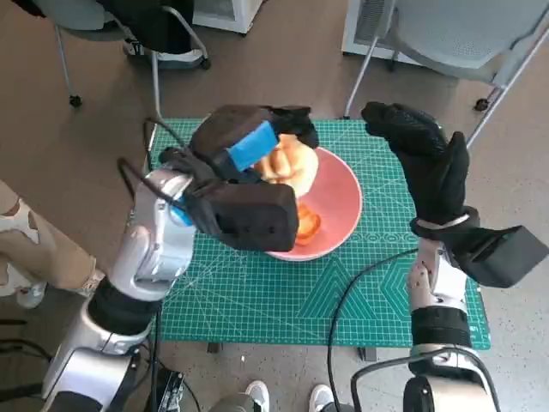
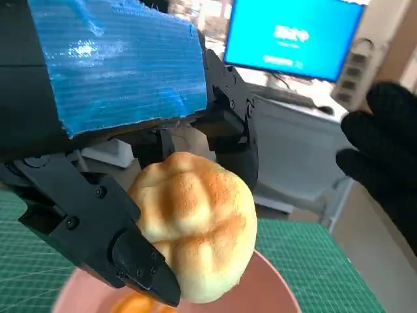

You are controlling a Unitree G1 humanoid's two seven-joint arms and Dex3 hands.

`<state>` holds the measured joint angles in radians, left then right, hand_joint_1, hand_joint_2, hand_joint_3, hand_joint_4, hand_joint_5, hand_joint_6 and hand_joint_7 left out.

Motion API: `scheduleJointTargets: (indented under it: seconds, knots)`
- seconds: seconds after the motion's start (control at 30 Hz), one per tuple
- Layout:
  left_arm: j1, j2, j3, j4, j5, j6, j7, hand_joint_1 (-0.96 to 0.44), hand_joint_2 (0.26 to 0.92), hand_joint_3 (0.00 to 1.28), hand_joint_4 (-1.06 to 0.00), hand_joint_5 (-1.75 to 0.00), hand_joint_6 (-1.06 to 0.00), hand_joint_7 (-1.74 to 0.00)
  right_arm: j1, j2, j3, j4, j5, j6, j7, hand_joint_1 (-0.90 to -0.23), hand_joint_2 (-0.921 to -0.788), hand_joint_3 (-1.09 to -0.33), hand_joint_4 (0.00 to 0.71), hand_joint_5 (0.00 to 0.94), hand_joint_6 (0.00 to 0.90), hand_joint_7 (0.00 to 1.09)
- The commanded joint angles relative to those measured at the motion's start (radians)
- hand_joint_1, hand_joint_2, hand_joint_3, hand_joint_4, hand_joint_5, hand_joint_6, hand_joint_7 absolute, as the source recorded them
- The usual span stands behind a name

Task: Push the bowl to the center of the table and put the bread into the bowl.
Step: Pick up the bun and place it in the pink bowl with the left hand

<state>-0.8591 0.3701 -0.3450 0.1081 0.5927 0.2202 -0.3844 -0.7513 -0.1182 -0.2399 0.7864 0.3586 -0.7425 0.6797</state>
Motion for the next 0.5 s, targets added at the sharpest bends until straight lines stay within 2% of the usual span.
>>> scheduleJointTargets:
  seconds: [0.03, 0.17, 0.3, 0.37, 0.4, 0.47, 0.5]
  knots:
    - [-0.027, -0.015, -0.003, 0.059, -0.004, -0.045, 0.027, 0.00, 0.920, 0.04, -0.74, -1.08, -0.63, -1.19, 0.037, -0.005, -0.002, -0.011, 0.002, 0.013, -0.014, -0.674, -0.921, -0.733, 0.207, 0.002, 0.032, 0.53]
    - [-0.030, -0.023, 0.003, 0.089, -0.011, -0.072, 0.037, 0.00, 0.920, 0.04, -0.74, -1.08, -0.63, -1.19, 0.041, -0.003, -0.001, -0.016, -0.002, 0.013, -0.023, -0.675, -0.921, -0.734, 0.206, 0.001, 0.032, 0.53]
    - [-0.025, -0.030, 0.014, 0.101, -0.035, -0.086, 0.024, 0.00, 0.920, 0.07, -0.73, -1.14, -0.58, -1.19, 0.042, -0.001, 0.002, -0.016, -0.005, 0.011, -0.031, -0.676, -0.921, -0.734, 0.205, 0.001, 0.032, 0.53]
    - [-0.017, -0.031, 0.020, 0.097, -0.057, -0.076, -0.006, 0.00, 0.921, 0.18, -0.63, -1.24, -0.42, -1.34, 0.043, 0.000, 0.002, -0.017, -0.005, 0.012, -0.034, -0.676, -0.921, -0.734, 0.205, 0.001, 0.033, 0.53]
    - [-0.013, -0.030, 0.022, 0.092, -0.066, -0.067, -0.023, -0.01, 0.887, 0.18, -0.51, -1.08, -0.34, -1.20, 0.043, 0.001, 0.003, -0.018, -0.006, 0.012, -0.036, -0.676, -0.921, -0.734, 0.205, 0.001, 0.033, 0.53]
    - [-0.005, -0.023, 0.024, 0.073, -0.086, -0.031, -0.077, -0.06, 0.799, 0.16, -0.26, -0.48, -0.19, -0.65, 0.043, 0.003, 0.005, -0.019, -0.007, 0.011, -0.040, -0.676, -0.921, -0.734, 0.205, 0.001, 0.033, 0.54]
    - [-0.006, -0.018, 0.024, 0.065, -0.097, -0.014, -0.106, -0.07, 0.787, 0.15, -0.22, -0.39, -0.18, -0.55, 0.043, 0.004, 0.005, -0.019, -0.007, 0.011, -0.041, -0.676, -0.921, -0.734, 0.205, 0.001, 0.033, 0.54]
